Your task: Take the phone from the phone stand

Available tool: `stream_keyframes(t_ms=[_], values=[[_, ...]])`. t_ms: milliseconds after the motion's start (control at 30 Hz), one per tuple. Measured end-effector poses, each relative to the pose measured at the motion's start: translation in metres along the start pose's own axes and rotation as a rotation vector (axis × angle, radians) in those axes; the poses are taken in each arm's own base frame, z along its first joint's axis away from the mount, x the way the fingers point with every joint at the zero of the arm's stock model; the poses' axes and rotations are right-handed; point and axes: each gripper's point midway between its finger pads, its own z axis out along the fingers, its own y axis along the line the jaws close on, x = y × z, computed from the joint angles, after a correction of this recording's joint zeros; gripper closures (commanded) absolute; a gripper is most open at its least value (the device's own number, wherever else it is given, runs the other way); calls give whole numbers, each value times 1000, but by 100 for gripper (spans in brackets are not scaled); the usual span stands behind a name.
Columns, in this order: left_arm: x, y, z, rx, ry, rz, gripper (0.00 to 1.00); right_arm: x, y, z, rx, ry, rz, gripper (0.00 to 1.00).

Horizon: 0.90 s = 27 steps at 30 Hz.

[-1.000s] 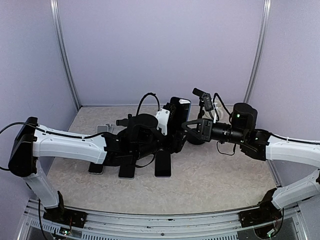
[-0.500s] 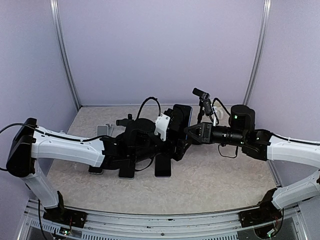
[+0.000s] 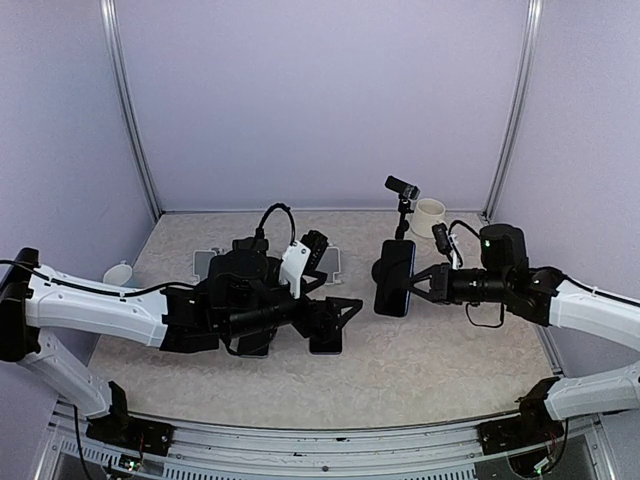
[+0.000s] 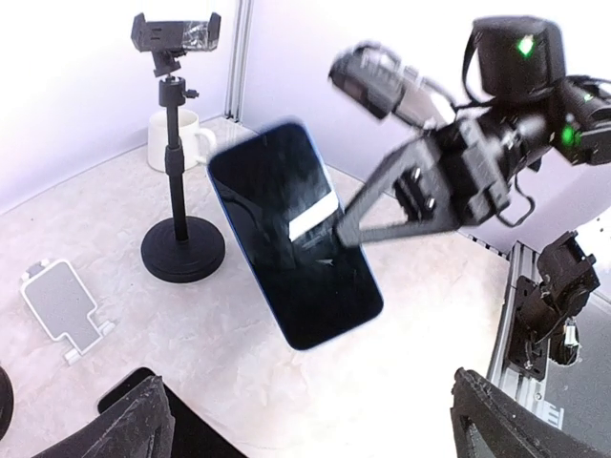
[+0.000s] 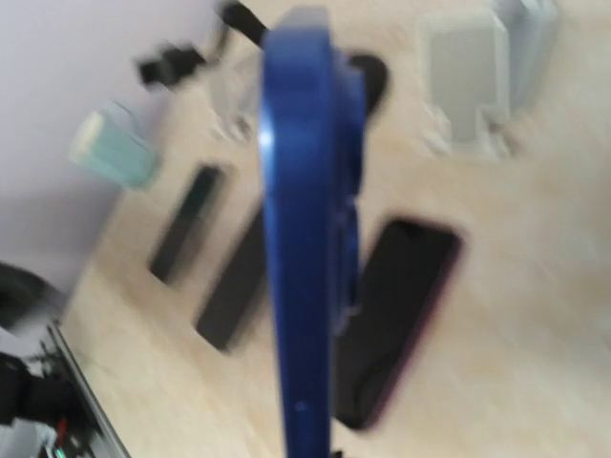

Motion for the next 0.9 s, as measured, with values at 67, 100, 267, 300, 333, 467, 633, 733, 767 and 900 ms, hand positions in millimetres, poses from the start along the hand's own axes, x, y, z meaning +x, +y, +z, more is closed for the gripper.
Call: stream_keyframes(t_ms=[67,100,267,300,333,467,633,733,767,900], values=[[-4,1,-5,1,-14,-2,1,15,-15,-1,25,45,25,100],[-7,2,-6,0,-21,-4,1,22,-22,-1,35,68,37,100],[-16,8,-10,-7,-41,-12,1,47,-50,3,72,163,82,100],[-17,10,-10,-9,-43,-14,1,50,-55,4,77,180,89,100],[-17,11,-10,-10,-44,-15,1,51,-59,4,81,187,92,100],[-18,15,-10,-16,-44,-18,1,54,-77,6,90,216,115,100],[-19,19,-10,-19,-45,-31,1,63,-97,11,83,263,162,100],[-18,22,-9,-24,-43,-40,1,68,-107,16,70,295,196,100],[-18,23,-9,-24,-42,-41,1,69,-109,18,63,304,203,100],[-12,28,-9,-28,-30,-47,1,68,-114,27,27,327,227,100]])
